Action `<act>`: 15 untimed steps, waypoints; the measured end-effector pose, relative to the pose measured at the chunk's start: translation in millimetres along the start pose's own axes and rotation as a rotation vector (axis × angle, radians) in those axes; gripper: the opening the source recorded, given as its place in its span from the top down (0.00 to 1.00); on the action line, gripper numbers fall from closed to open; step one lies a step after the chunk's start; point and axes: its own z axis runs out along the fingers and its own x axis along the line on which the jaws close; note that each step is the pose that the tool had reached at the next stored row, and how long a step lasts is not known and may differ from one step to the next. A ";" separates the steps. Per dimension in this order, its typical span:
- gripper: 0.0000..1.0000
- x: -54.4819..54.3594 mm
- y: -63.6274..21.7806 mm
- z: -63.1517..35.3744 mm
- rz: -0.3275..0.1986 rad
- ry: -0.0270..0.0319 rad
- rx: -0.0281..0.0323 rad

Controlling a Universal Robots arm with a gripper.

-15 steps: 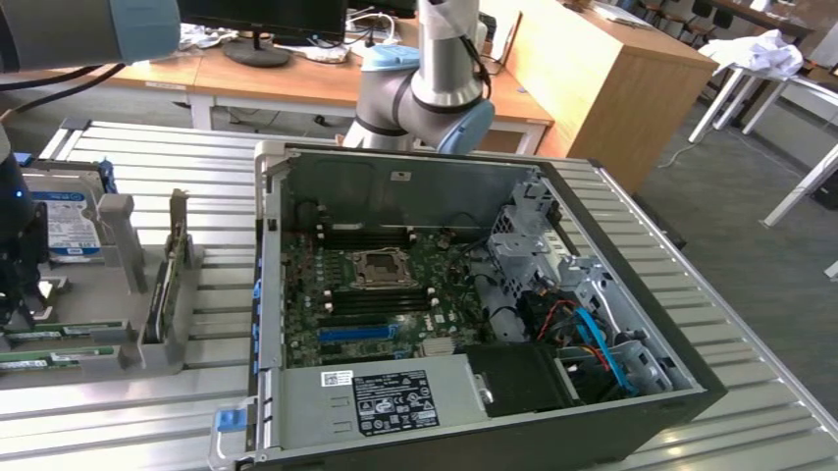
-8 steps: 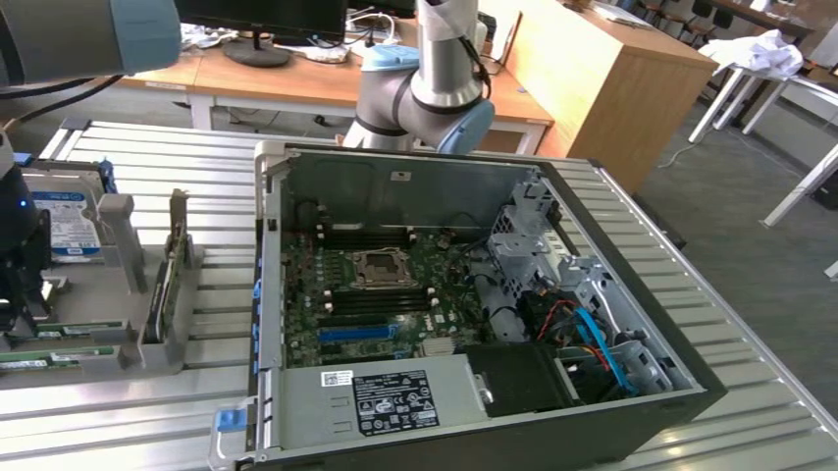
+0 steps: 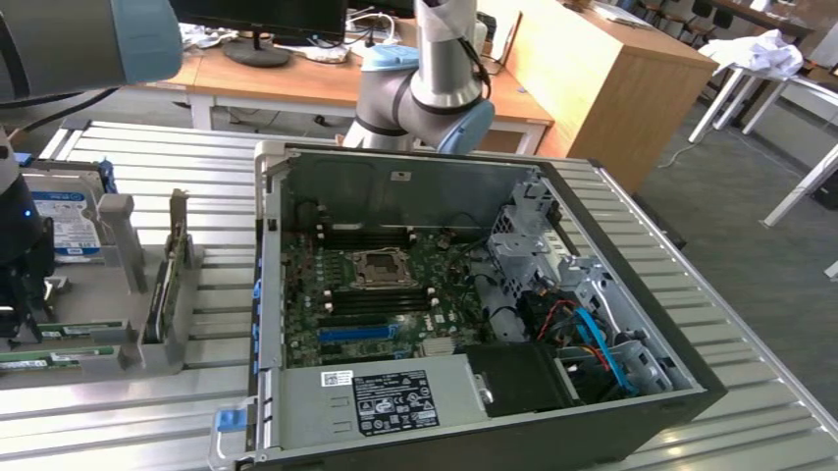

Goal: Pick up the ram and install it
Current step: 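Pick up the ram and move it above insertion slot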

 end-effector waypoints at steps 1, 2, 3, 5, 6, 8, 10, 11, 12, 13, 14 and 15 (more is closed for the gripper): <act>0.70 0.1 -0.1 1.6 0.000 0.0000 0.0000; 0.70 0.1 -0.1 3.1 0.000 0.0000 0.0001; 0.70 0.2 -0.2 4.5 0.000 0.0000 0.0001; 0.70 0.4 -0.3 7.4 0.000 0.0000 0.0003; 0.70 0.5 -0.3 8.9 0.000 0.0000 0.0003; 0.70 0.6 -0.4 11.5 0.000 0.0000 0.0004; 0.70 0.6 -0.5 13.0 0.000 0.0000 0.0005; 0.70 0.7 -0.5 13.6 0.000 0.0000 0.0004; 0.70 0.7 -0.5 13.6 0.000 0.0002 0.0002; 0.70 0.7 -0.5 13.6 0.000 0.0002 0.0002; 0.70 0.7 -0.5 13.6 0.000 0.0001 0.0002; 0.70 0.7 -0.5 13.8 0.000 0.0001 0.0002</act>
